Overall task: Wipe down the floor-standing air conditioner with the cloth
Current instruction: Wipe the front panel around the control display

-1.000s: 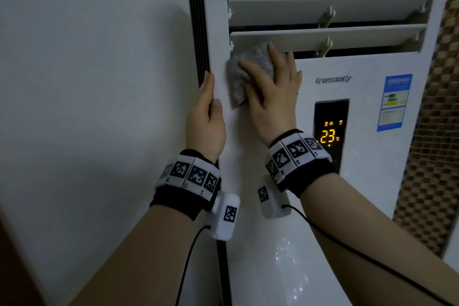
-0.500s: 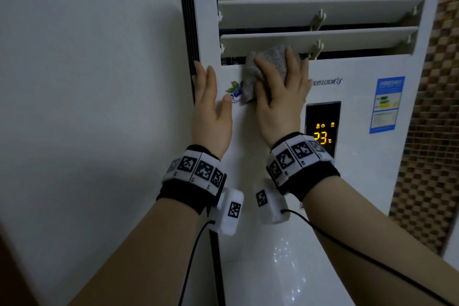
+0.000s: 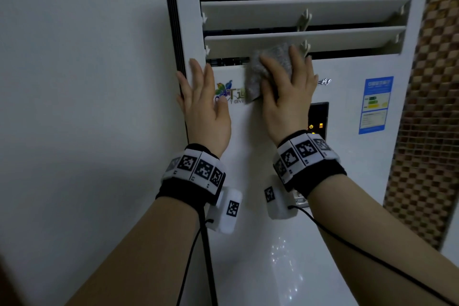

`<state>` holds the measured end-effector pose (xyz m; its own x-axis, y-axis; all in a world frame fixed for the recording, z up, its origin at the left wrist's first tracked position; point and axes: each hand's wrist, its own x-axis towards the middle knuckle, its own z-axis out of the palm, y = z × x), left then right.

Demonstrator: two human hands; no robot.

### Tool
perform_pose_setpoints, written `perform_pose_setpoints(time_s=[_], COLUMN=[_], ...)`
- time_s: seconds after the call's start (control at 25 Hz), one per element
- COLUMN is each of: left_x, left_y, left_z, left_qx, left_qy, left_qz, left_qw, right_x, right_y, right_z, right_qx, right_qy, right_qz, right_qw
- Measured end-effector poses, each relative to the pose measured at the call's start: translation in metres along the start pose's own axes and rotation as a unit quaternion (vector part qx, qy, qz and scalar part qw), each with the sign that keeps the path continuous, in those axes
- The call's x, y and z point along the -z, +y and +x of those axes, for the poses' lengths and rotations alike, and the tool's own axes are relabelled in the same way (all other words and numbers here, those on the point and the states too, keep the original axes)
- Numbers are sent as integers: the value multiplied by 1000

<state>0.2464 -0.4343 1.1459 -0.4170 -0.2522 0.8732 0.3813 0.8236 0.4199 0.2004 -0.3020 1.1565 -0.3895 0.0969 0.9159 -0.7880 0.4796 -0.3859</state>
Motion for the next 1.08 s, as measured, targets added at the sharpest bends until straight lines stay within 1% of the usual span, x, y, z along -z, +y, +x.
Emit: perform_pose_setpoints(time_s=[0.08, 0.12, 0.2, 0.24, 0.28, 0.4, 0.44, 0.56, 0.6, 0.64, 0.72, 0.76, 0.8, 0.88, 0.92, 0.96, 1.04, 1.08], left_x=[-3, -5, -10, -13, -15, -22, -24, -32, -34, -35, -36, -36, -38, -42, -44, -45, -48, -50], left_y=[1, 2, 4, 6, 6, 8, 9, 16, 17, 19, 20, 21, 23, 27, 29, 29, 31, 32], left_z=[0, 0, -1, 0, 0, 0, 1, 0, 0, 0, 1, 1, 0, -2, -3, -3, -3, -3], left_qx=[-2, -4, -9, -14, -19, -27, -26, -19, -17, -17, -13, -11, -10, -12, -14, -15, -11, -8], left_qy=[9, 15, 21, 22, 21, 19, 21, 27, 29, 30, 34, 36, 37, 34, 32, 30, 31, 33], left_qz=[15, 26, 50, 63, 77, 121, 132, 149, 150, 150, 149, 148, 146, 143, 141, 140, 145, 149], left_qw=[1000, 1000, 998, 998, 997, 992, 991, 988, 988, 988, 988, 988, 988, 989, 989, 990, 989, 988], right_x=[4, 3, 4, 7, 12, 22, 22, 19, 22, 26, 32, 32, 30, 30, 33, 38, 46, 48], right_y=[0, -1, 1, 5, 10, 16, 15, 19, 25, 30, 34, 33, 33, 37, 42, 48, 55, 56], right_z=[4, 2, -2, -1, 3, 13, 12, 3, 5, 9, 15, 15, 12, 6, 7, 11, 20, 21], right_qx=[-65, -62, -14, -1, -7, -86, -85, -10, -9, -31, -103, -116, -100, -38, -28, -45, -128, -154], right_qy=[28, 17, -20, -27, -22, 34, 31, -18, -14, 6, 51, 54, 39, -1, -2, 12, 59, 68], right_qz=[2, -2, -13, -14, -13, -1, -4, -15, -8, 4, 33, 37, 33, 20, 22, 30, 63, 73], right_qw=[998, 998, 1000, 1000, 1000, 996, 996, 1000, 1000, 999, 993, 991, 994, 999, 999, 998, 988, 983])
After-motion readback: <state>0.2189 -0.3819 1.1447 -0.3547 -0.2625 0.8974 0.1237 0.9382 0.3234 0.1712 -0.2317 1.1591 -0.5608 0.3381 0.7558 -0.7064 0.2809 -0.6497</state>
